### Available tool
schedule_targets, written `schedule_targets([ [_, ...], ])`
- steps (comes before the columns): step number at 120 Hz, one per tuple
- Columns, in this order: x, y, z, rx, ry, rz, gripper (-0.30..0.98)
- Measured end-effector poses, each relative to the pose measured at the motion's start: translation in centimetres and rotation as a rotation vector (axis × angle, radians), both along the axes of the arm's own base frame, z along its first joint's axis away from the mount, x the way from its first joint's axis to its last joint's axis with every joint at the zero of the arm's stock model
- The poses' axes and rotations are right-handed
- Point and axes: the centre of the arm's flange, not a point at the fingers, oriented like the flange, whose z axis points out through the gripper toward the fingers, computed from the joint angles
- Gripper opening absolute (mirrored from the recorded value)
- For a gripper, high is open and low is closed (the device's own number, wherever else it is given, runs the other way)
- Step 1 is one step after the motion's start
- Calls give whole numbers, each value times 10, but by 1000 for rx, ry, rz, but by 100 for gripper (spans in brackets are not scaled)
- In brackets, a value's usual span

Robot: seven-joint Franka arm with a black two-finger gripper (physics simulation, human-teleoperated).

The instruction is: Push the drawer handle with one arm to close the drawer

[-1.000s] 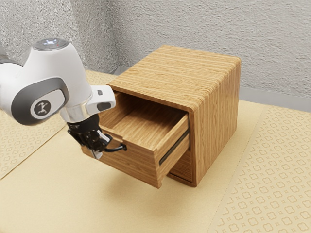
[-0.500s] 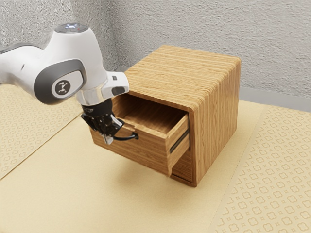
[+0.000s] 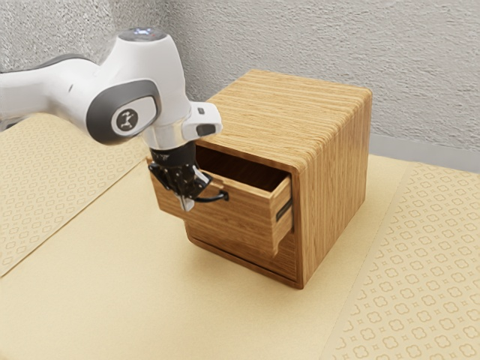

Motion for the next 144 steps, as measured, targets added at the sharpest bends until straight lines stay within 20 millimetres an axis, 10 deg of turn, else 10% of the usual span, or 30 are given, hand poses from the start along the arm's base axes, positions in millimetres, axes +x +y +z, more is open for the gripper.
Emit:
schedule_targets([
  [117,86,-5,-3,38,42,-53,-10],
  [132,81,-7,-2,48,53,-58,-10],
  [144,35,1,6,90,48,-34,-10],
])
